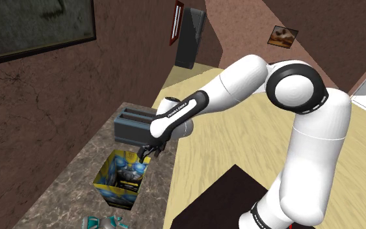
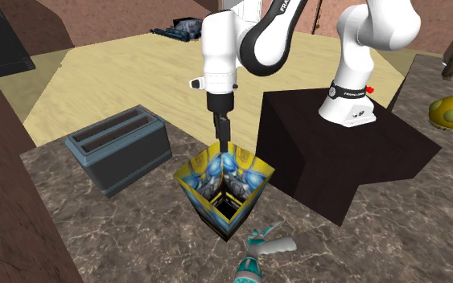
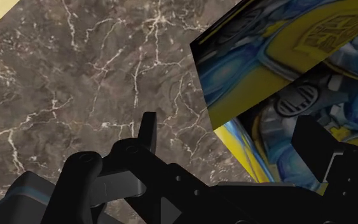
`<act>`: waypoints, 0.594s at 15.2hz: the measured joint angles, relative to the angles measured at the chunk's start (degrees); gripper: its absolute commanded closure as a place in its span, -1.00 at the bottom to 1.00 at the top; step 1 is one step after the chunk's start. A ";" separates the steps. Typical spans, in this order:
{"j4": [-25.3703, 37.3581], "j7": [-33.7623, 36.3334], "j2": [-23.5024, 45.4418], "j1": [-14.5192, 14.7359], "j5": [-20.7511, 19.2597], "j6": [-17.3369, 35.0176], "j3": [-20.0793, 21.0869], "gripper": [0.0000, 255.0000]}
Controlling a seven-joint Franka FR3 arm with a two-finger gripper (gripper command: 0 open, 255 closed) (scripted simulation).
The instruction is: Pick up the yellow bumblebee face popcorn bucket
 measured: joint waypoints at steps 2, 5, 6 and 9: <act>-0.16 -0.53 1.07 -0.08 0.44 1.21 0.24 -1.00; -0.04 -0.92 1.70 -0.25 0.61 1.70 0.29 1.00; -0.03 -0.95 1.73 -0.26 0.63 1.74 0.30 1.00; -0.01 -0.99 1.72 -0.28 0.63 1.75 0.30 1.00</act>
